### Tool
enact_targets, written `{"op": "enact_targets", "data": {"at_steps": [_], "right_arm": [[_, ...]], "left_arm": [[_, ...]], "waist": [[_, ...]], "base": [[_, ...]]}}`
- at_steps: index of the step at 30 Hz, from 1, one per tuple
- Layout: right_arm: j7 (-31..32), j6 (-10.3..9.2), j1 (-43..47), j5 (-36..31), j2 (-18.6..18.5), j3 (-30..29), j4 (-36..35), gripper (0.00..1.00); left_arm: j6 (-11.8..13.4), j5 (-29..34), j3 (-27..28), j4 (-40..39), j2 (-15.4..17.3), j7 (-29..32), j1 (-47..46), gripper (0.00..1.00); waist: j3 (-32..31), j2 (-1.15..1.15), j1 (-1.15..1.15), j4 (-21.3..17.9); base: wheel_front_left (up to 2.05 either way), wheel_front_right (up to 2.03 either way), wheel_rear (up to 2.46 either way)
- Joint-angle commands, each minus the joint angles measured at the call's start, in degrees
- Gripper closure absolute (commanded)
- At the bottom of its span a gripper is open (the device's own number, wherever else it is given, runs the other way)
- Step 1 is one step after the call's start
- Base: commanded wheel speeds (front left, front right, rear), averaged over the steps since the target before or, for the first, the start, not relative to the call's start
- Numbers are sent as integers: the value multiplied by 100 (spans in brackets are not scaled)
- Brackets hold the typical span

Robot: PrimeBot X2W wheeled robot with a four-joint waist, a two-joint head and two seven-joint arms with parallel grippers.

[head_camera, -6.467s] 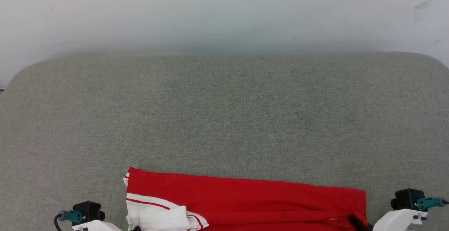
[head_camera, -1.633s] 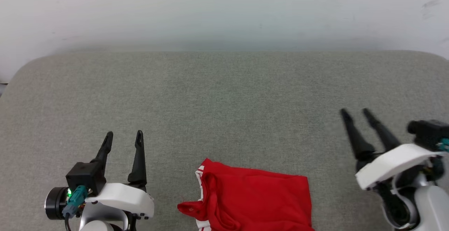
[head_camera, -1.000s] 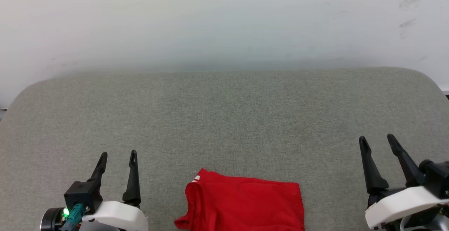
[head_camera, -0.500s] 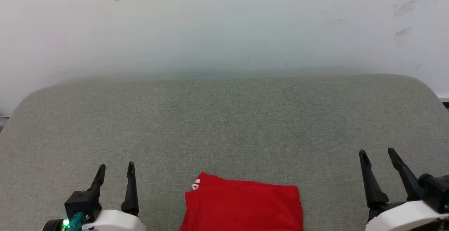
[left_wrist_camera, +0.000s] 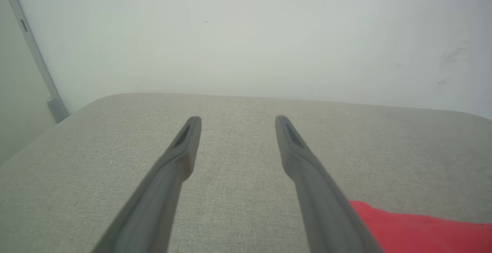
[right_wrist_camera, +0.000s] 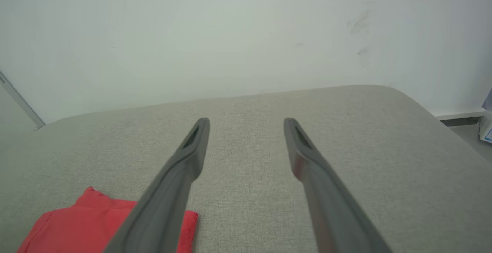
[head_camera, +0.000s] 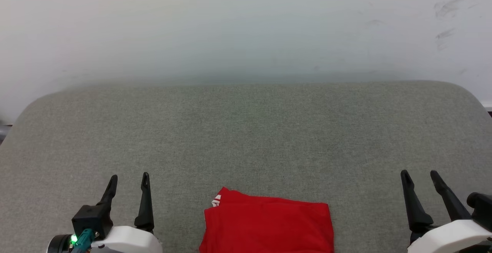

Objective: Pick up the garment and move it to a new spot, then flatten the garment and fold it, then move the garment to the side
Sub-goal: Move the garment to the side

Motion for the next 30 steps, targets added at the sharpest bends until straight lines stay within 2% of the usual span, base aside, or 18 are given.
{"op": "enact_targets", "data": {"at_steps": [1, 5, 8, 11, 12, 16, 21, 30], "right_arm": [[84, -3, 32, 131, 22, -52, 107, 0], [518, -3, -66, 509, -158, -244, 416, 0], [1117, -3, -88, 842, -336, -310, 629, 0], [1815, -3, -77, 1142, -494, -177, 741, 0], [2260, -3, -61, 1308, -567, -10, 739, 0], [2972, -3, -31, 1645, -609, 336, 752, 0], [3271, -3, -249, 1975, -717, 682, 888, 0], [3574, -5, -418, 2408, -742, 1332, 1612, 0]], "left_arm": [[-43, 83, 37, -48, -31, -40, -102, 0], [-122, 183, 106, -89, -101, -37, -186, 0], [-174, 265, 149, -155, -128, -35, -254, 0], [-204, 346, 187, -234, -179, -35, -279, 0], [-232, 399, 229, -302, -227, -35, -354, 0], [-298, 503, 282, -382, -345, -35, -472, 0], [-450, 594, 338, -352, -515, -35, -691, 0], [-686, 803, 558, -200, -787, -34, -830, 0]], "waist": [[34, 0, 0, 48], [127, 0, 0, 153], [217, 0, 0, 263], [332, 0, 0, 367], [463, 0, 0, 441], [738, 0, 0, 613], [1100, 0, 0, 806], [1383, 0, 0, 922]], "base": [[0, 0, 0], [0, 0, 0], [0, 0, 0], [0, 0, 0], [0, 0, 0], [0, 0, 0], [0, 0, 0], [0, 0, 0]]}}
